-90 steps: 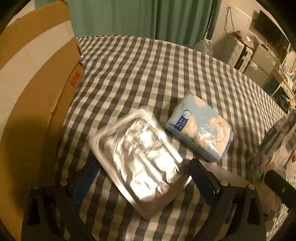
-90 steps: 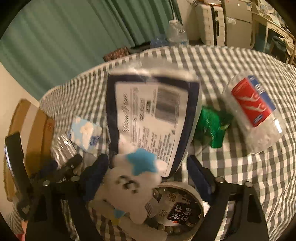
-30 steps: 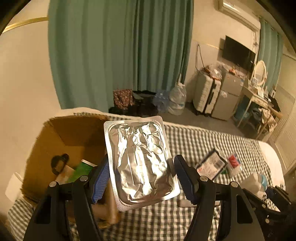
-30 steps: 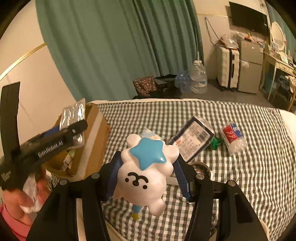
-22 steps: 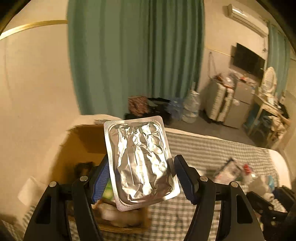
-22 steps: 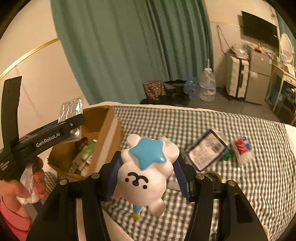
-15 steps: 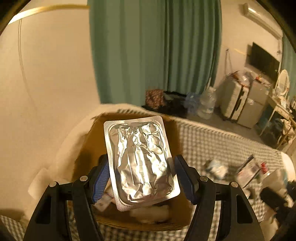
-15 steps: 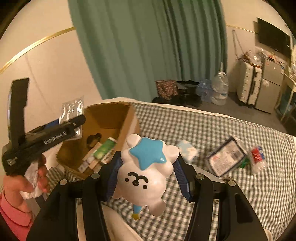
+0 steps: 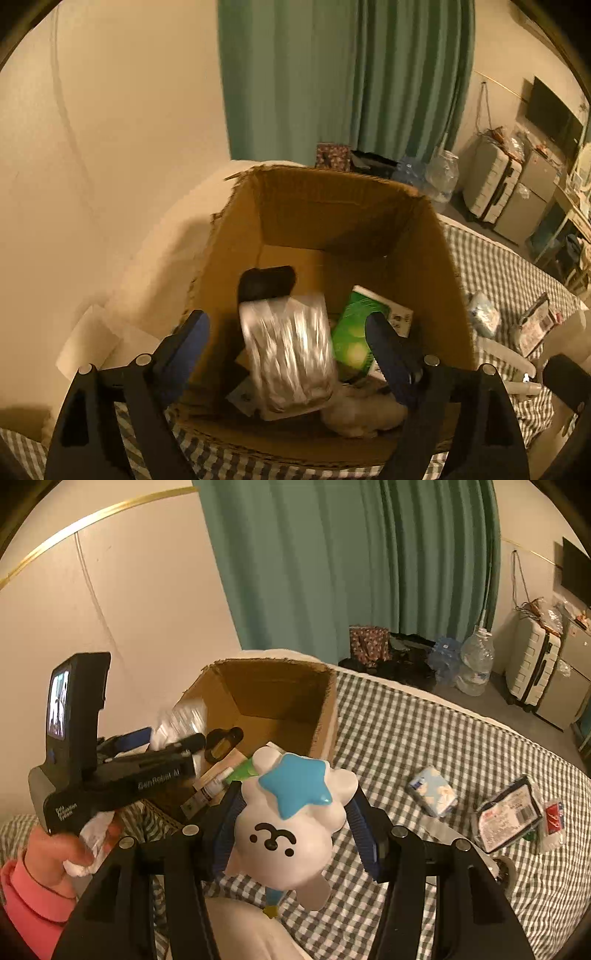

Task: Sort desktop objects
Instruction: 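Carry the foil pack and plush toy over the cardboard box with both tools, then open both tools to drop the foil pack and plush toy into the box, then grasp the white comb with the left tool while the right tool grasps the clear swab container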

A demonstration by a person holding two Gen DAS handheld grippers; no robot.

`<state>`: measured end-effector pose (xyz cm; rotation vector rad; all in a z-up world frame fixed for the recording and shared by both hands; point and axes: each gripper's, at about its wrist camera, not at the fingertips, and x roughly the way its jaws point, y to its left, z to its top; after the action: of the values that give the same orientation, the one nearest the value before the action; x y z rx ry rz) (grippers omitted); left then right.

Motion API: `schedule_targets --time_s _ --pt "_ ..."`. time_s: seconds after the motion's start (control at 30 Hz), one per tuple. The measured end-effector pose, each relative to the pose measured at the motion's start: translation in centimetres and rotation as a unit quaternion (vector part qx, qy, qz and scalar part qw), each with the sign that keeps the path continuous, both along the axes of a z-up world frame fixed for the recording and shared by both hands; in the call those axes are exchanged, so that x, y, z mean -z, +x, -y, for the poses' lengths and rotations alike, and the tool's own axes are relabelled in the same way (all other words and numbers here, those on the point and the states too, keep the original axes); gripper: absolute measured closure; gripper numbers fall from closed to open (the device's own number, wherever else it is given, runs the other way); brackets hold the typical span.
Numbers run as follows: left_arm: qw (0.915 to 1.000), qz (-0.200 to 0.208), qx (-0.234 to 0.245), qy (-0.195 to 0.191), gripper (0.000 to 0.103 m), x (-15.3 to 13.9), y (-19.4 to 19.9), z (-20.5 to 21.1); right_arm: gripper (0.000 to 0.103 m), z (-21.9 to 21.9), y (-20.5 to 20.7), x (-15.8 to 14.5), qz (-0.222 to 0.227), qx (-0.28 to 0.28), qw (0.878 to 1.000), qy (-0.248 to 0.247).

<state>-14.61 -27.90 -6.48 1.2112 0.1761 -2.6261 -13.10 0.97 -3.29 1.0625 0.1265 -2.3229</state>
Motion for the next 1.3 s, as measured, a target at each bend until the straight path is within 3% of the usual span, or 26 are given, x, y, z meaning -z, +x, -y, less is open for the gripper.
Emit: schedule_targets --time_s 0.33,0.37,0.4,0.43,0.63,0.87,1.1,1.3 --pt "0.9996 0.005 -0.027 0.001 0.012 0.6 0.8 2.9 0.046 4.9 -1.2 0.7 0.019 -0.03 0.999 -0.004" --pt "0.9995 0.005 -0.031 -0.001 0.012 0.5 0.9 3.1 0.043 5.3 -1.2 0.3 0.016 -0.032 0.999 -0.011" --pt "0.9994 0.005 -0.035 -0.004 0.012 0.4 1.0 3.3 0.026 5.4 -1.2 -0.1 0.011 -0.03 0.999 -0.017" --pt "0.9993 0.005 -0.036 -0.005 0.012 0.3 1.0 3.5 0.018 5.4 -1.2 -0.6 0.001 -0.023 0.999 -0.025" --pt "0.9992 0.005 -0.038 -0.008 0.012 0.3 1.3 3.3 0.018 3.9 -1.1 -2.4 -0.015 -0.009 0.998 -0.058" --pt "0.9999 -0.008 0.002 -0.011 0.007 -1.6 1.7 -1.8 0.018 -2.8 -2.1 -2.6 -0.022 0.068 0.995 -0.067" --pt "0.9963 -0.028 0.08 -0.013 0.004 -2.8 1.5 -10.9 0.018 -12.9 -2.9 -3.1 -0.035 0.172 0.983 -0.05" --pt "0.9902 -0.018 0.137 0.025 0.003 -1.5 1.2 -18.9 0.016 -21.0 -2.9 -2.2 -0.032 0.225 0.974 -0.019"
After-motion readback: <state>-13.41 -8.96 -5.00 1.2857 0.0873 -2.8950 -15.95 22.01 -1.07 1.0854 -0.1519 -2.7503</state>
